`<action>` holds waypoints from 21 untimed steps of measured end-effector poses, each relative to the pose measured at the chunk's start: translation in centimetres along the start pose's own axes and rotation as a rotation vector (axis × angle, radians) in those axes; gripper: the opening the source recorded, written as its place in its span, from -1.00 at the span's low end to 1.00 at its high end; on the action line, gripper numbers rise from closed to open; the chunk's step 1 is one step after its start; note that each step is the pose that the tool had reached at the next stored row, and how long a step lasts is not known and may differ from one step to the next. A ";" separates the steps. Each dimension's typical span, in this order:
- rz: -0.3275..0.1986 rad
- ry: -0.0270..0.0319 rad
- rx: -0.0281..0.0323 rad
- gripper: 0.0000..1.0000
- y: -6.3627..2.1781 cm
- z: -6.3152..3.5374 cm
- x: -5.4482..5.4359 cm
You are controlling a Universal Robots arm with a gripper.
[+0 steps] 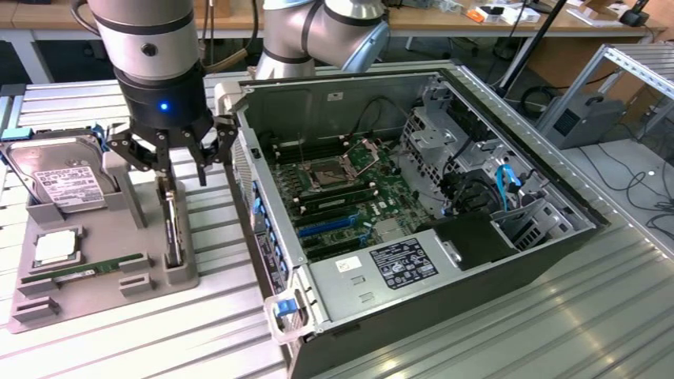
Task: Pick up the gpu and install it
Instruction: 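Pick up the gpu and move the gpu toward the slot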
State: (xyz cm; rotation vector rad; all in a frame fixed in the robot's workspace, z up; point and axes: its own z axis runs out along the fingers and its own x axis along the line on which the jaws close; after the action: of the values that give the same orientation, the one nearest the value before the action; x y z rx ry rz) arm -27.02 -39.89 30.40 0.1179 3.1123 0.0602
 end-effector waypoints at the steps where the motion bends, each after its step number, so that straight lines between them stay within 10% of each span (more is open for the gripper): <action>1: 0.000 -0.0002 0.0041 -0.16 0.00 -0.01 0.0; 5: -0.001 -0.0021 0.0298 -0.16 0.00 0.00 0.0; 9: -0.002 -0.0007 0.0317 -0.16 0.00 0.08 0.0; 12: 0.000 0.0602 0.0363 -0.16 0.00 0.18 0.0; 21: -0.083 0.0623 0.0367 -0.16 -0.01 0.25 0.0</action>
State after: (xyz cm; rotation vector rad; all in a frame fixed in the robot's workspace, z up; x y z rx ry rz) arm -27.01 -39.90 30.15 -0.0124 3.1771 0.0051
